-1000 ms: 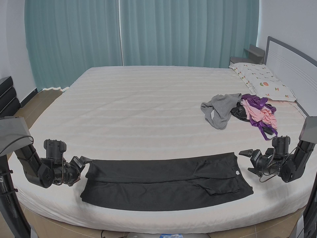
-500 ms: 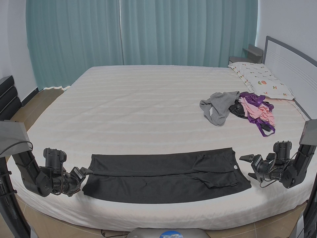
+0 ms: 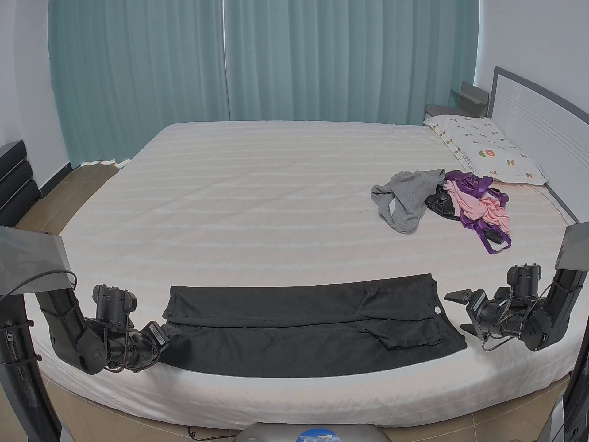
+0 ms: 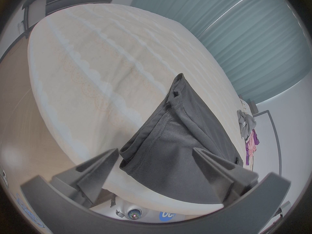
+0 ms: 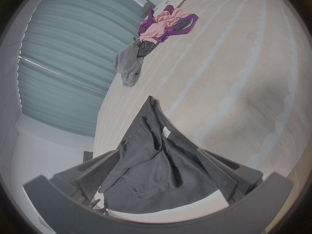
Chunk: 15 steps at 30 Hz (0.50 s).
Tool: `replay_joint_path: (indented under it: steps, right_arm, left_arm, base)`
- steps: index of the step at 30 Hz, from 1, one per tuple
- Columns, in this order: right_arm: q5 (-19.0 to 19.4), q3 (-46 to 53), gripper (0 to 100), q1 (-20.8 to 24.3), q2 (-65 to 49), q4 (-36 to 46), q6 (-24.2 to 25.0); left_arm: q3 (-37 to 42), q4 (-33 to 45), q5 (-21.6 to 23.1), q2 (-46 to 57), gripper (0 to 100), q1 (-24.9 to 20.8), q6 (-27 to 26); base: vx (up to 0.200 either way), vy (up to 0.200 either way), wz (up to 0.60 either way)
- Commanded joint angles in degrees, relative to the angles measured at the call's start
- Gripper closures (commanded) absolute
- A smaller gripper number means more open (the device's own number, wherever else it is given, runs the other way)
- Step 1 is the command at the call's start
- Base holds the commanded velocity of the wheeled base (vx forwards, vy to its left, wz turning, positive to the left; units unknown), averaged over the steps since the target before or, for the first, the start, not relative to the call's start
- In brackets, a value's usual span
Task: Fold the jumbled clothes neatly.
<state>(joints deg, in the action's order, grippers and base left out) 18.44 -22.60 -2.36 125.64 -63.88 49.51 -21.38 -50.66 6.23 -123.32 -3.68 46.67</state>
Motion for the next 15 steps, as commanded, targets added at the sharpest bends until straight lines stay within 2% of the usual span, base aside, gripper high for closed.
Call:
replay_joint_path:
  steps: [1,5,15]
  right_arm:
    - [0.01,0.1,0,-0.1,0.22,-0.02,-0.02]
    - [0.01,0.01,0,-0.18,0.14,-0.02,-0.02]
    - [0.01,0.1,0,-0.54,-0.3,-0.02,0.06]
  left_arm:
    - [-0.06,-0.05,-0.08,-0.87,100,-0.01,0.0]
    - [-0.24,-0.05,-2.71,-1.31,100,0.61,-0.26]
    - [2.05,0.65,-3.15,-1.13,100,1.22,-5.53]
  base:
    - [0.0,0.0,0.0]
    - [0.0,0.0,0.0]
    - [0.0,0.0,0.0]
